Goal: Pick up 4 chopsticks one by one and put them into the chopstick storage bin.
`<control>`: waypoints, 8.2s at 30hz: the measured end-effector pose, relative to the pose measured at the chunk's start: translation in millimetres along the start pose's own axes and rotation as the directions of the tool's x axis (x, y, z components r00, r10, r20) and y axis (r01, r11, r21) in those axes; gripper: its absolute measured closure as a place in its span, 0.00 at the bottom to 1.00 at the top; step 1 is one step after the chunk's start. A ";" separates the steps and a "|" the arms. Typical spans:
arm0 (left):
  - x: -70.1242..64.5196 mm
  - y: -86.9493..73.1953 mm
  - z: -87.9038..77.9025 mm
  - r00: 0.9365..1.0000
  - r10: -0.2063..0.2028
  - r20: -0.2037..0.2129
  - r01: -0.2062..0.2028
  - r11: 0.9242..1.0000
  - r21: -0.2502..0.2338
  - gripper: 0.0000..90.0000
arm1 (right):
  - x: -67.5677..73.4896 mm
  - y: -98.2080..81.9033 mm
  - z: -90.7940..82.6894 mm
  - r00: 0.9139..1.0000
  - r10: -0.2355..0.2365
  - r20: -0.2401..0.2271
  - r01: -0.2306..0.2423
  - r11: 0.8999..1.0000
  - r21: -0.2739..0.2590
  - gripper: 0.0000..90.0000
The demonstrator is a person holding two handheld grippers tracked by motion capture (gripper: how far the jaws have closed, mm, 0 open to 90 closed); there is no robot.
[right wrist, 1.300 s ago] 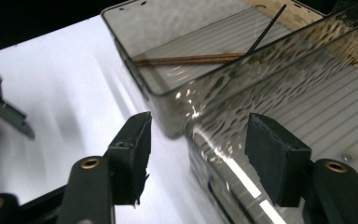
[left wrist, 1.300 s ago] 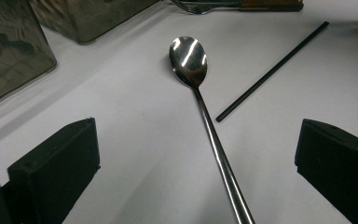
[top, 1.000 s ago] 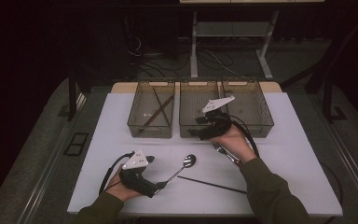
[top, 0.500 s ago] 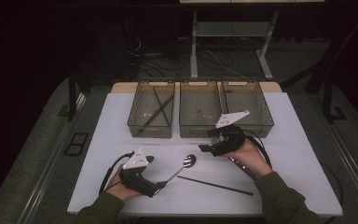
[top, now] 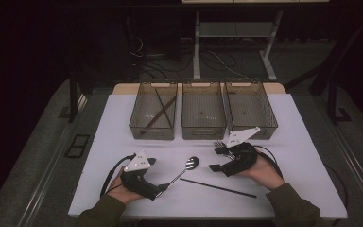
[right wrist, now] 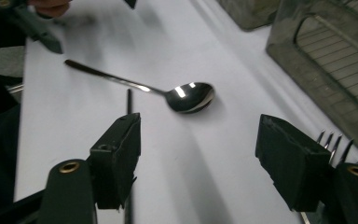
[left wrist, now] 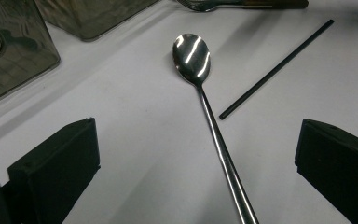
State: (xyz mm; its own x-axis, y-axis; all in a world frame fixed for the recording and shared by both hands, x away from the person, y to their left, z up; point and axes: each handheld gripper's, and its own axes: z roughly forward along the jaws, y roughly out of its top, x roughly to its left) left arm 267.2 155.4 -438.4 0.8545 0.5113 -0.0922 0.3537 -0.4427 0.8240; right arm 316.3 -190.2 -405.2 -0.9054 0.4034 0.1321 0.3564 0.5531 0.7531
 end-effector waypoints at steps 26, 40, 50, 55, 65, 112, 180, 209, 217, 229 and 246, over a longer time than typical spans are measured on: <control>-1.3 0.2 -0.2 1.000 0.020 -0.003 -0.020 1.000 0.016 0.00 | 30.6 -52.9 -22.2 0.997 -0.070 -0.034 0.074 0.988 0.138 0.80; -1.3 0.1 0.1 1.000 0.020 -0.001 -0.020 1.000 0.019 0.00 | 30.9 -56.2 -8.3 0.993 -0.103 -0.063 0.114 0.968 0.224 0.90; -1.0 0.0 0.5 1.000 0.025 0.001 -0.025 0.999 0.023 0.00 | 33.7 -56.9 -6.3 0.986 -0.153 -0.067 0.165 0.959 0.232 0.93; -0.9 0.1 0.2 1.000 0.025 0.001 -0.025 0.999 0.024 0.00 | 32.6 -56.9 -5.8 0.981 -0.183 -0.068 0.194 0.954 0.227 0.95; -1.7 0.1 0.4 1.000 0.025 0.001 -0.025 0.999 0.023 0.00 | 29.7 -56.4 -6.3 0.979 -0.183 -0.087 0.198 0.954 0.223 0.95; -2.1 -0.2 1.6 1.000 0.013 -0.001 -0.013 1.000 0.015 0.00 | 11.7 -28.7 -49.5 0.997 -0.048 -0.056 0.045 0.998 -0.048 0.95; -1.4 1.0 0.6 1.000 0.021 0.016 -0.021 1.000 -0.001 0.00 | -68.0 143.8 75.5 0.951 0.154 0.269 -0.130 0.986 -0.107 0.95; -1.1 0.8 -0.1 0.999 0.031 0.025 -0.031 1.000 -0.002 0.00 | -77.1 184.8 160.1 0.937 0.157 0.312 -0.165 0.986 -0.001 0.86; -1.4 0.9 0.1 0.999 0.034 0.022 -0.034 0.999 0.001 0.00 | -73.4 182.8 147.6 0.954 0.164 0.250 -0.168 0.986 -0.004 0.68; -1.2 0.4 0.3 0.999 0.030 0.018 -0.031 1.000 0.004 0.00 | -64.3 163.9 117.4 0.974 0.144 0.175 -0.137 0.989 -0.052 0.46; -1.7 -0.4 0.1 1.000 0.016 0.006 -0.016 1.000 0.001 0.00 | -50.8 120.3 63.8 0.979 0.106 0.176 -0.093 0.992 -0.083 0.41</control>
State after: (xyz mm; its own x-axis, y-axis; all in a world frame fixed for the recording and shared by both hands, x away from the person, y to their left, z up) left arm 265.7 154.7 -438.6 0.8626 0.4991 -0.0822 0.3400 -0.4518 0.8248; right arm 419.9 -97.6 -362.4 -0.8075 0.5820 0.0954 0.4182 0.4509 0.7885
